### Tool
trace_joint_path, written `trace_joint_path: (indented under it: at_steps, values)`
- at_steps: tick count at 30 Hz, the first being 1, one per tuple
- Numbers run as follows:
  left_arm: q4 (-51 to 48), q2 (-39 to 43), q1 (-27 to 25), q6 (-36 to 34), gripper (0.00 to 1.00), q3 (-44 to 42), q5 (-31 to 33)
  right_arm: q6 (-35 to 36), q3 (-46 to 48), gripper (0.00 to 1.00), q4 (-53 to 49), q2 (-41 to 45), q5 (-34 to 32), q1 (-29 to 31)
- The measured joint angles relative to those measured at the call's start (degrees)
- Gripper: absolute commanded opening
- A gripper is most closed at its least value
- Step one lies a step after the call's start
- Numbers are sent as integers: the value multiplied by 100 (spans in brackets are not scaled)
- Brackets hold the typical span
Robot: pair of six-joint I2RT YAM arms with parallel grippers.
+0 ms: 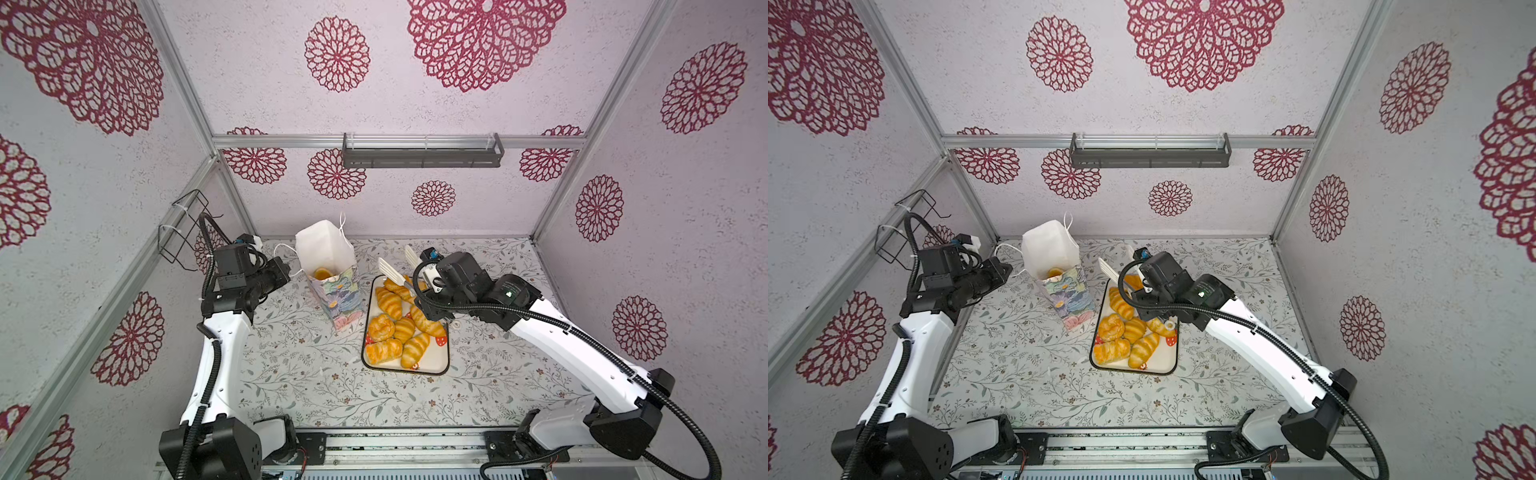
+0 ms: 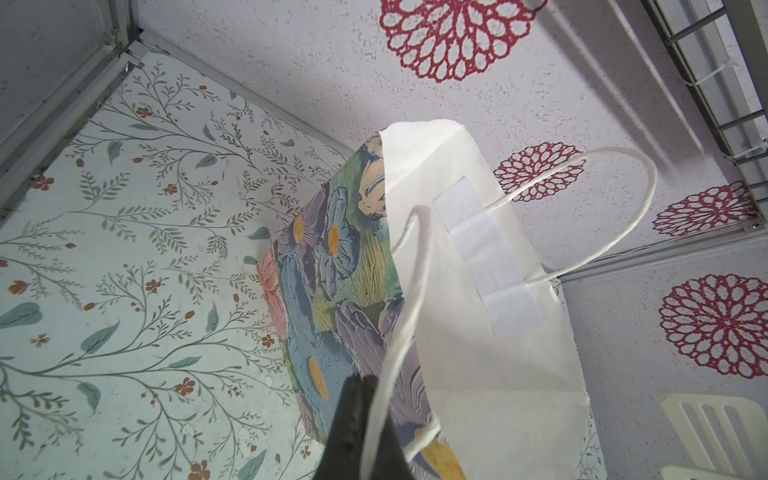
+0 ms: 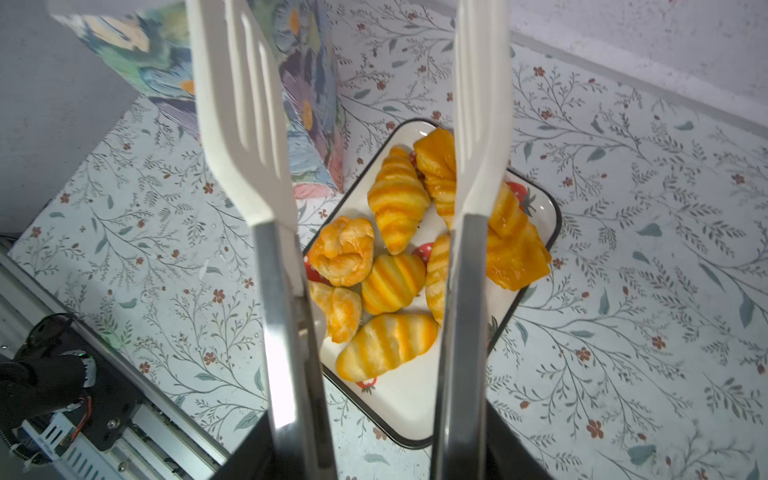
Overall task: Place the fake bread into the paper bag
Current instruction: 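Withdraw the tongs from the bag and move them over the tray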
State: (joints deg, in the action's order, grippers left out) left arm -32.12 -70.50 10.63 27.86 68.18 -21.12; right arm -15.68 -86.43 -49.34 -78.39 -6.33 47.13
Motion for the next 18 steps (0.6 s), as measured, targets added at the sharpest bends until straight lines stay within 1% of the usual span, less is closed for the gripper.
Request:
trace_joint_path:
  at_steps: [9,18]
  values:
    - [-13,-2,28,2,0,181,92,-142,1056,56,-24,555,22,-376]
    - [-9,-24,31,9,0,195,85,-201,1794,56,-22,627,66,-522]
